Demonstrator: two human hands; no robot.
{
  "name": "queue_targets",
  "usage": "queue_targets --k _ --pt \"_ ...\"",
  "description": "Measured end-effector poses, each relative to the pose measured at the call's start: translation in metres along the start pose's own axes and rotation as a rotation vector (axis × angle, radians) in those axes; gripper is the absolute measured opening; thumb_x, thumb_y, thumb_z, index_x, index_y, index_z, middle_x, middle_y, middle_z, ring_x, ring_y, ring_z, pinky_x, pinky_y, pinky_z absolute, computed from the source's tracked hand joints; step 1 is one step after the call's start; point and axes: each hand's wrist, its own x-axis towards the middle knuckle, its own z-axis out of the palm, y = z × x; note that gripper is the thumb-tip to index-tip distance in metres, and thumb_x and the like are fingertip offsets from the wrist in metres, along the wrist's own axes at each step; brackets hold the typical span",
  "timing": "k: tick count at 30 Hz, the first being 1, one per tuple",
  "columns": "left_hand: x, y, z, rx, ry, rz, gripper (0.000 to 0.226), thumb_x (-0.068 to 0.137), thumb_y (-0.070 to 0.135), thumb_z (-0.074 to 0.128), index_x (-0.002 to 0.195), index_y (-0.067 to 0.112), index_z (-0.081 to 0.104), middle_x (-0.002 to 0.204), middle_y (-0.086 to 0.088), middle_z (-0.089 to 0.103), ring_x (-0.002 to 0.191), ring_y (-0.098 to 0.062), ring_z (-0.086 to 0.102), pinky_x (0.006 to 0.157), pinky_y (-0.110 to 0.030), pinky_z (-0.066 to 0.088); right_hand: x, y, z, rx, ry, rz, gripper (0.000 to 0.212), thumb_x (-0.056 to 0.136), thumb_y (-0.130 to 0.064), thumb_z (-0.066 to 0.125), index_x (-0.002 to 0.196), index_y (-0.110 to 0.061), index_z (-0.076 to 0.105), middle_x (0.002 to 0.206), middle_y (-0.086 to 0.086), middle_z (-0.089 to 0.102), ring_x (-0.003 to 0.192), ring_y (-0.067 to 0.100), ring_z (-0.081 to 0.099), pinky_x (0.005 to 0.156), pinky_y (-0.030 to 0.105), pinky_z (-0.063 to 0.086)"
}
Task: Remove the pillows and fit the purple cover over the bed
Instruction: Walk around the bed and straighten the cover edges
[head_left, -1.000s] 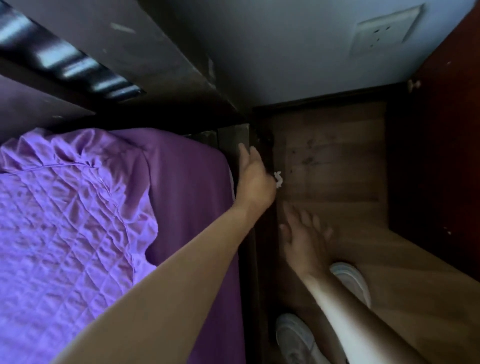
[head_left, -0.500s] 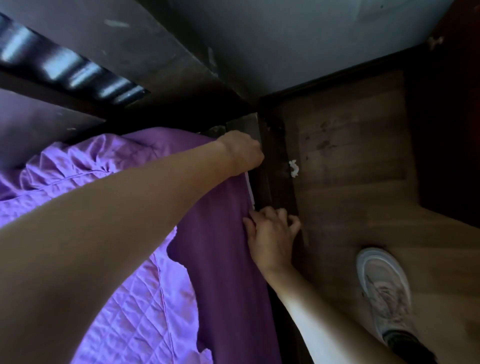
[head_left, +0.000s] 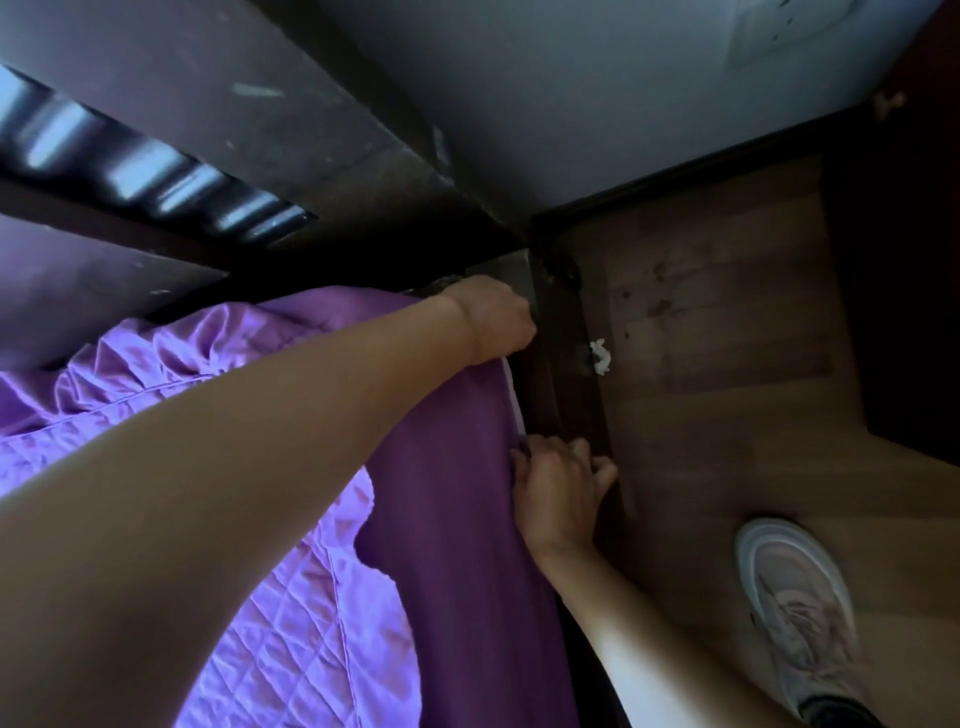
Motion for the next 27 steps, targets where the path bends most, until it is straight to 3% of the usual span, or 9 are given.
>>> queue_targets --k 4,7,10,13,16,18,20,22,27 --pt "0.005 -0.008 0.005 0.006 -0.004 0.019 0.021 0.094 0.009 0.044 0.112 0.009 0.056 0.111 -0.008 0.059 0.097 -0.024 0.059 0.072 -0.030 0.047 0.008 -0.003 -0.002 0.046 -0.040 0.070 0.023 0.096 -0.029 0.044 0.107 -0.025 0.062 0.104 -0.004 0.065 0.105 0.017 0.045 0.085 0.034 0.019" --pt "0.010 -0.011 0.007 -0.002 -0.008 0.022 0.021 0.095 0.009 0.044 0.111 0.009 0.057 0.112 -0.008 0.059 0.100 -0.025 0.059 0.070 -0.029 0.043 0.008 -0.002 -0.004 0.103 -0.038 0.098 0.016 0.095 -0.024 0.043 0.096 -0.022 0.059 0.089 -0.004 0.062 0.097 0.017 0.048 0.082 0.032 0.018" --pt "0.015 -0.012 0.008 -0.010 -0.003 0.029 0.022 0.095 0.010 0.042 0.110 0.009 0.058 0.112 -0.008 0.060 0.100 -0.026 0.059 0.068 -0.029 0.042 0.009 0.008 -0.008 0.145 0.045 0.094 0.008 0.095 -0.020 0.041 0.090 -0.019 0.047 0.074 -0.004 0.056 0.076 0.017 0.053 0.083 0.033 0.025" --pt "0.020 -0.013 0.009 -0.033 -0.018 0.024 0.022 0.096 0.012 0.042 0.110 0.010 0.058 0.113 -0.008 0.059 0.100 -0.025 0.059 0.068 -0.029 0.041 0.016 0.021 -0.015 0.210 0.103 0.033 0.012 0.092 -0.009 0.043 0.089 -0.020 0.038 0.062 -0.012 0.044 0.053 0.005 0.038 0.072 0.030 0.031" --pt "0.023 -0.011 0.006 -0.038 -0.008 0.010 0.021 0.095 0.010 0.043 0.112 0.009 0.056 0.114 -0.009 0.058 0.101 -0.025 0.058 0.067 -0.029 0.041 0.019 0.029 -0.015 0.314 0.073 -0.053 0.016 0.088 -0.002 0.045 0.089 -0.018 0.046 0.070 -0.004 0.053 0.060 0.015 0.050 0.058 0.029 0.037" --pt "0.023 -0.007 0.004 -0.025 -0.005 -0.010 0.023 0.095 0.009 0.045 0.115 0.009 0.055 0.116 -0.009 0.057 0.103 -0.026 0.058 0.068 -0.029 0.041 0.017 0.035 -0.010 0.378 0.067 -0.127 0.019 0.088 0.000 0.047 0.094 -0.016 0.056 0.081 0.000 0.060 0.069 0.017 0.056 0.060 0.032 0.046" --pt "0.024 0.000 0.004 -0.030 0.001 -0.048 0.023 0.095 0.009 0.045 0.116 0.010 0.054 0.117 -0.010 0.057 0.104 -0.027 0.058 0.068 -0.031 0.041 0.014 0.040 -0.008 0.342 0.028 -0.232 0.027 0.089 0.000 0.050 0.109 -0.013 0.061 0.097 0.004 0.062 0.078 0.021 0.060 0.071 0.036 0.050" --pt "0.025 0.005 0.006 -0.036 0.023 -0.094 0.026 0.095 0.008 0.042 0.117 0.010 0.055 0.120 -0.011 0.056 0.106 -0.029 0.058 0.070 -0.034 0.045 0.014 0.043 -0.010 0.195 -0.038 -0.300 0.042 0.086 0.002 0.053 0.126 -0.011 0.056 0.103 0.009 0.058 0.074 0.026 0.057 0.070 0.034 0.049" --pt "0.030 0.012 0.006 -0.101 0.098 -0.251 0.028 0.095 0.004 0.039 0.117 0.007 0.056 0.119 -0.012 0.057 0.106 -0.029 0.058 0.075 -0.038 0.049 0.029 0.044 -0.012 -0.147 0.145 -0.410 0.049 0.071 -0.001 0.062 0.120 -0.002 0.060 0.080 0.012 0.057 0.046 0.023 0.050 0.052 0.031 0.047"
